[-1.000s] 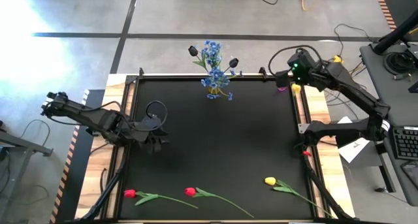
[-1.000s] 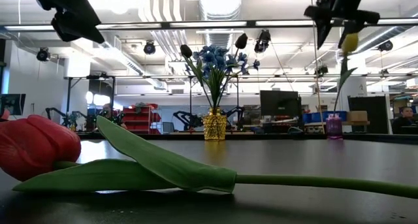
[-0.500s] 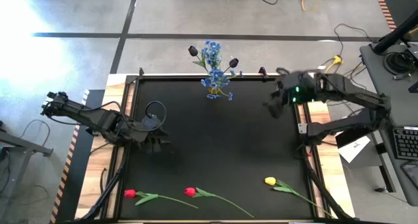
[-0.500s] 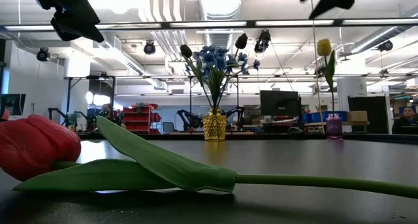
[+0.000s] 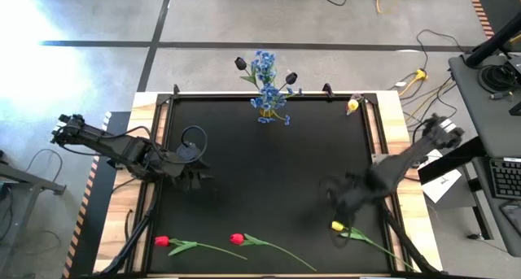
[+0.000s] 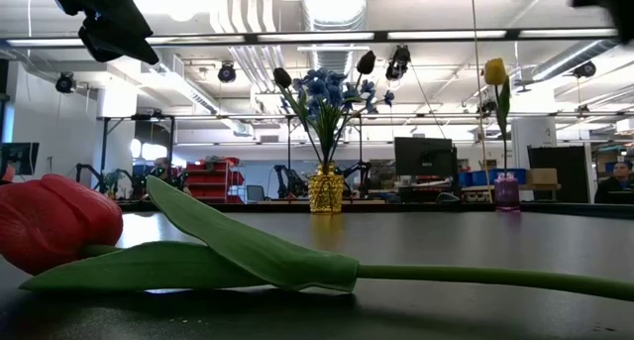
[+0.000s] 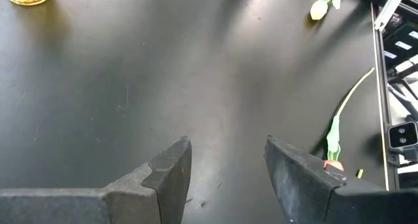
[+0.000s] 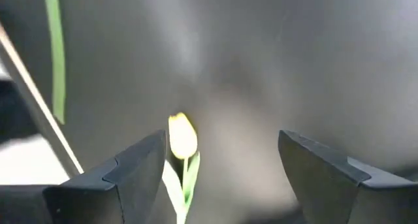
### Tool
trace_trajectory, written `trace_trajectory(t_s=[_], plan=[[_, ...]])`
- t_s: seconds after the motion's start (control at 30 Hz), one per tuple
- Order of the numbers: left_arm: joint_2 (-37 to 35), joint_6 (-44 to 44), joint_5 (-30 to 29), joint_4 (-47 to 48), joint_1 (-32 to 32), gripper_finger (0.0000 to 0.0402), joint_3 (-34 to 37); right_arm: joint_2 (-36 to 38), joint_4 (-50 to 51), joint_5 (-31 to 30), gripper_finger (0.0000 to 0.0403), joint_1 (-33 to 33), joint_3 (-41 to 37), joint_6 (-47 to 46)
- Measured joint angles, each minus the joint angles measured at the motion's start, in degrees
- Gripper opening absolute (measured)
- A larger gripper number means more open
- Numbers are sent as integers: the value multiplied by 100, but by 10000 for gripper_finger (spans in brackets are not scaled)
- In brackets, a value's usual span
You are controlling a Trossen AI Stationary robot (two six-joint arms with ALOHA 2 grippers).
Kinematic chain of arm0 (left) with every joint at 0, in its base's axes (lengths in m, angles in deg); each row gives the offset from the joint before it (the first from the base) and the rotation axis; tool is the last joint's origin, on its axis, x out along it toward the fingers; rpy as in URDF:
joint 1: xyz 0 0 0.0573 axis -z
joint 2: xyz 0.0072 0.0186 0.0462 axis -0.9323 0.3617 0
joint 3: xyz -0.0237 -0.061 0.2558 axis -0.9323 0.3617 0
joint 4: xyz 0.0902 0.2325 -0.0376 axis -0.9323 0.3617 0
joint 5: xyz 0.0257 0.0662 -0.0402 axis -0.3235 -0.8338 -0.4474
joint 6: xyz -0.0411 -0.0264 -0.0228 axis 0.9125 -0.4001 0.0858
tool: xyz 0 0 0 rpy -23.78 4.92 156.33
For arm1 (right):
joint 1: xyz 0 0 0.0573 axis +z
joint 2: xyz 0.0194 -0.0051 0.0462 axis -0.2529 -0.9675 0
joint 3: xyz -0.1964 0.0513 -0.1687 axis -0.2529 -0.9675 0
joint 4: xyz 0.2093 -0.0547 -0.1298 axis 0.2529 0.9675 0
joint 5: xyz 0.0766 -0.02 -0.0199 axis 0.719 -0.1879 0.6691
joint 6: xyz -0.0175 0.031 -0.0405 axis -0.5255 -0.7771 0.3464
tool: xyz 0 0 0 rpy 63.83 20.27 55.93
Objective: Sort flowers into vase by color
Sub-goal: Put the yellow flower into the pink vase
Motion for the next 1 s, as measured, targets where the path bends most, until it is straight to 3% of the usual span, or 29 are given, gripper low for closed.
trace_trajectory(t_s=[0.13,0.3,0.6,0.77,1.0], plan=[[0,-15,0,0,0,182,0,-629,-312,754,278,480,-465,-457],[0,11,0,0,17,182,0,-931,-1647,1384,250,795,-1191,-895],[11,87,-2,-26,120,182,4,-968,-2735,1561,210,801,-2191,-1107],[11,103,0,-26,175,182,4,-981,-2775,1550,192,795,-2493,-1067],[11,109,0,-24,183,182,4,-979,-3172,1526,104,791,-2733,-1061]])
